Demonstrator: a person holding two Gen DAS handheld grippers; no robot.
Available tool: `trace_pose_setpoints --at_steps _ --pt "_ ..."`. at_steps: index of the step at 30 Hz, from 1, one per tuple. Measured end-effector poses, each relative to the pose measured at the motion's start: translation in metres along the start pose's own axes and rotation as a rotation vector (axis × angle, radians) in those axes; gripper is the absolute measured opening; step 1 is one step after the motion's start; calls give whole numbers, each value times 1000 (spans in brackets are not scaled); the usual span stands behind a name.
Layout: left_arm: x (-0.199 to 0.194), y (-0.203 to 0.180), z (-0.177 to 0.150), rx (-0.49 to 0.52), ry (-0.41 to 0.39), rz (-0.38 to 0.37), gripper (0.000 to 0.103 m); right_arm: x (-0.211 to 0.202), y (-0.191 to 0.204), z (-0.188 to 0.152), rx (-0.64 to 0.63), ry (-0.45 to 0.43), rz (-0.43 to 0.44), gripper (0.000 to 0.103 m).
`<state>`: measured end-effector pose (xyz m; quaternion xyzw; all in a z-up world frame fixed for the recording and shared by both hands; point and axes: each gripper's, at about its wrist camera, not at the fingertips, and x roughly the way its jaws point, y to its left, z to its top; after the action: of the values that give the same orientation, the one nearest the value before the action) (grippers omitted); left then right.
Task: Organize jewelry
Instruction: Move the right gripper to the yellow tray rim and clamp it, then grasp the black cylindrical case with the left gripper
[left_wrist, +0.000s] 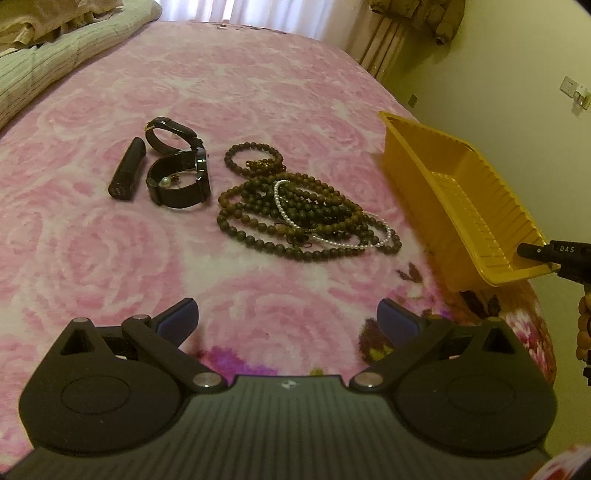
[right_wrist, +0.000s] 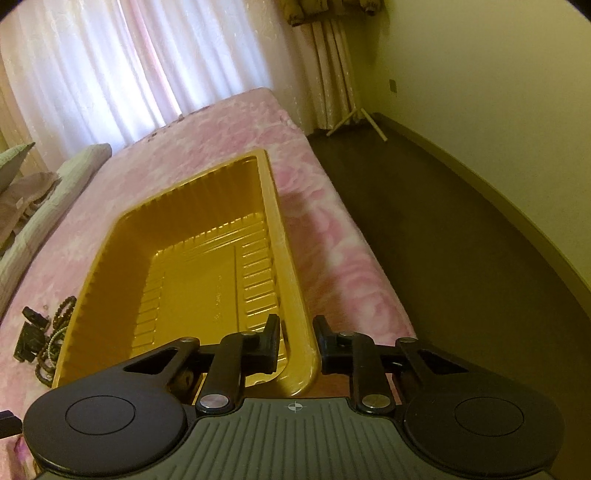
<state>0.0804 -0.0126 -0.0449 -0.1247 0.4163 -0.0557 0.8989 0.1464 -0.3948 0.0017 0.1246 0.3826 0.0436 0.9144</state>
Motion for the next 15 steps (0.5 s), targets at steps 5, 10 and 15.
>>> trace_pose_setpoints --at_steps 5,10,15 --pt "-3 1 0 -2 -4 2 102 -2 8 2 -15 10 -17 16" --pt "-7 4 -1 -6 -8 -3 102 0 18 3 -8 38 -12 15" --pt "-15 12 -1 -15 -27 -2 102 7 24 3 15 49 -26 5"
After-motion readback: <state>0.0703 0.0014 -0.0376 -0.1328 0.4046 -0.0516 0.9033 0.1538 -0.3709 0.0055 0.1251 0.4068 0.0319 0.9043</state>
